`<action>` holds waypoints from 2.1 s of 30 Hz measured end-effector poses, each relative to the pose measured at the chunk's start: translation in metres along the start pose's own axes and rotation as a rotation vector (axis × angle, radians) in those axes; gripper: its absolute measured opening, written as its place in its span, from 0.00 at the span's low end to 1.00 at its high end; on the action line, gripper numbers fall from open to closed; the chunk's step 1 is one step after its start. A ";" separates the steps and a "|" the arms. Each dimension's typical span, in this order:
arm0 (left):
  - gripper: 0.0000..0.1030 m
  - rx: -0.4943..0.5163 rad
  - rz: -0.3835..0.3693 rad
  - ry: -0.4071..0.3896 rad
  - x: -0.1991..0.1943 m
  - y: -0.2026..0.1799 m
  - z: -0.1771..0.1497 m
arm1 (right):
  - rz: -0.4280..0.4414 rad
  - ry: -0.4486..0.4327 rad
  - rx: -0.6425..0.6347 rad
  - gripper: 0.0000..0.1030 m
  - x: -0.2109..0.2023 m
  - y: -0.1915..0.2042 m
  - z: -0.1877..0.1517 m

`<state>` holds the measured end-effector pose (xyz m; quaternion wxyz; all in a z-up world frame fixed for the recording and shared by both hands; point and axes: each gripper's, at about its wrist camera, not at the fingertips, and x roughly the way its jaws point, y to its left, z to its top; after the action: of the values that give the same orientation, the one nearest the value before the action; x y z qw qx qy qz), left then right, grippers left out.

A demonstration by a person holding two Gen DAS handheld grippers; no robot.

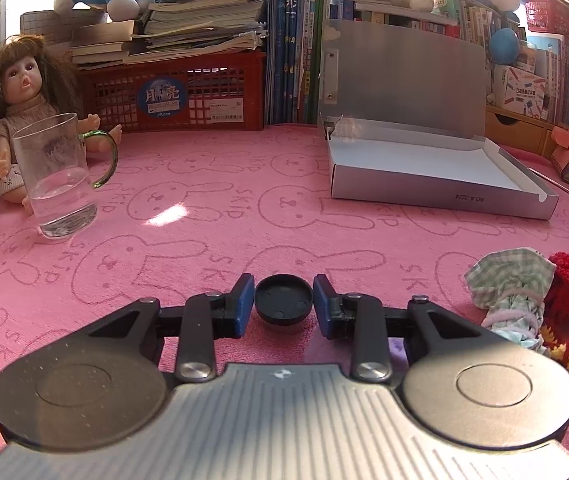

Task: Organize objects
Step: 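Close left gripper on black lid while right gripper grasps white fluffy toy, then carry black lid and white fluffy toy with both grippers into the open box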

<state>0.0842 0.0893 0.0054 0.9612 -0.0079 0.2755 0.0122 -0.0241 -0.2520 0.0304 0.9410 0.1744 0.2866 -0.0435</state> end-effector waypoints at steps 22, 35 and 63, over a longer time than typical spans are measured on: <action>0.36 0.035 -0.077 -0.026 -0.008 -0.021 0.012 | 0.024 -0.026 0.010 0.69 -0.001 0.002 0.024; 0.36 0.045 -0.149 -0.023 0.003 -0.038 0.042 | 0.066 -0.039 -0.079 0.70 0.017 0.025 0.061; 0.36 0.016 -0.189 -0.002 0.087 -0.093 0.135 | 0.162 0.002 -0.126 0.70 0.132 0.073 0.161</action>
<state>0.2324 0.0006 0.0745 0.9584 -0.0261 0.2727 -0.0808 0.1831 -0.2381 0.1042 0.9504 0.1372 0.2746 0.0509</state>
